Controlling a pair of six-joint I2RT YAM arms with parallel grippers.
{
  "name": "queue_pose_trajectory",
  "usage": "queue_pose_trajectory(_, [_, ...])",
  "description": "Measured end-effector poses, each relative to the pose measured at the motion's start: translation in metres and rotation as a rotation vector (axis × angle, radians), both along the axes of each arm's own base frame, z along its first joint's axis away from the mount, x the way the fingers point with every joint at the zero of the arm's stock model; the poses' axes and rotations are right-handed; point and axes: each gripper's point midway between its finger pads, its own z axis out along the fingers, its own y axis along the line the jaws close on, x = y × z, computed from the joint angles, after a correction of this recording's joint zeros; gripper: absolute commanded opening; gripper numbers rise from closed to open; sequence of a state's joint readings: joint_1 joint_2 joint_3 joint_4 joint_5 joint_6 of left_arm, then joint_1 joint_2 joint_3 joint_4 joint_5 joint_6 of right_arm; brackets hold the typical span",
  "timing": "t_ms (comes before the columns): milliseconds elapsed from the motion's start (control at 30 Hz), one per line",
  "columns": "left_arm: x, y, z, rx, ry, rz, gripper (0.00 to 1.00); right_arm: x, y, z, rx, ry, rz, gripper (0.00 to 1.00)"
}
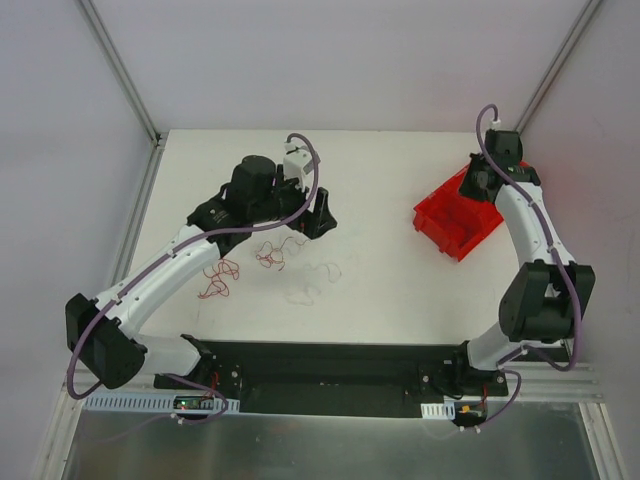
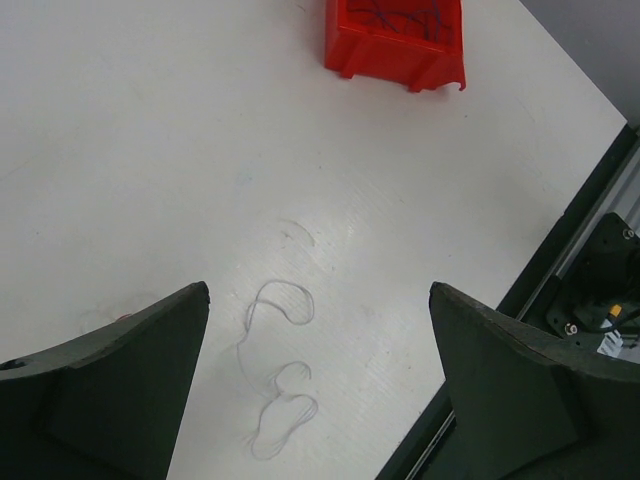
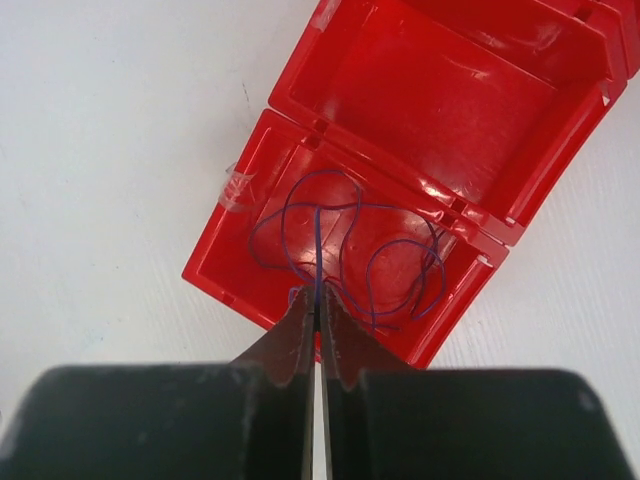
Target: Untangle the cables
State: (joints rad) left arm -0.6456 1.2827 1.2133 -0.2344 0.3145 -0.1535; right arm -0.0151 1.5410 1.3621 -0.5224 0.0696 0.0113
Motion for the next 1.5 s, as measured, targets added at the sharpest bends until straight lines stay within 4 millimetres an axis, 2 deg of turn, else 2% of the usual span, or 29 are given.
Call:
queue_pose_trajectory(133, [0.002, -0.002, -0.009, 0.015, 0.019, -0.014, 0.89, 0.015, 0.0, -0.012, 0.019, 0.065, 0.004, 0.0])
queue_pose_trajectory(267, [0.0, -0.003, -0.016, 0.025, 0.04, -0.024, 0.89, 0.026, 0.007, -0.035, 0.05, 0.16, 0.03, 0.0])
queue_pose_trajectory(467, [-0.005, -0.002, -0.025, 0.034, 0.06, -0.04, 0.89, 0.013, 0.012, -0.074, 0.069, 0.333, 0.067, 0.0])
queue_pose_trajectory(633, [-0.008, -0.001, -0.026, 0.033, 0.064, -0.047, 0.89, 0.002, 0.013, -0.087, 0.071, 0.408, 0.09, 0.02])
queue_pose_trajectory(700, [-0.01, 0.0, -0.024, 0.029, 0.061, -0.05, 0.89, 0.003, 0.014, -0.087, 0.074, 0.422, 0.098, 0.07])
queue_pose_trajectory(900, [-0.018, 0.003, -0.019, 0.015, 0.053, -0.063, 0.89, 0.011, 0.016, -0.083, 0.079, 0.413, 0.115, 0.4])
queue_pose_trajectory(1000, [-0.02, 0.004, -0.017, 0.011, 0.048, -0.063, 0.89, 0.009, 0.015, -0.083, 0.073, 0.42, 0.12, 0.5])
queue_pose_trajectory(1133, [-0.021, 0.005, -0.016, 0.01, 0.046, -0.064, 0.89, 0.005, 0.014, -0.075, 0.054, 0.408, 0.122, 0.52])
queue_pose_trajectory(1367, [-0.021, 0.005, -0.017, 0.01, 0.05, -0.067, 0.89, -0.002, 0.012, -0.029, -0.008, 0.297, 0.123, 0.53])
queue_pose_trajectory(1433, [-0.021, 0.005, -0.017, 0.011, 0.05, -0.067, 0.88, -0.007, 0.019, -0.02, -0.028, 0.268, 0.139, 0.54])
queue_pose_trajectory(1500, [-0.021, 0.005, -0.017, 0.011, 0.052, -0.061, 0.84, -0.018, 0.042, -0.017, -0.046, 0.245, 0.194, 0.55])
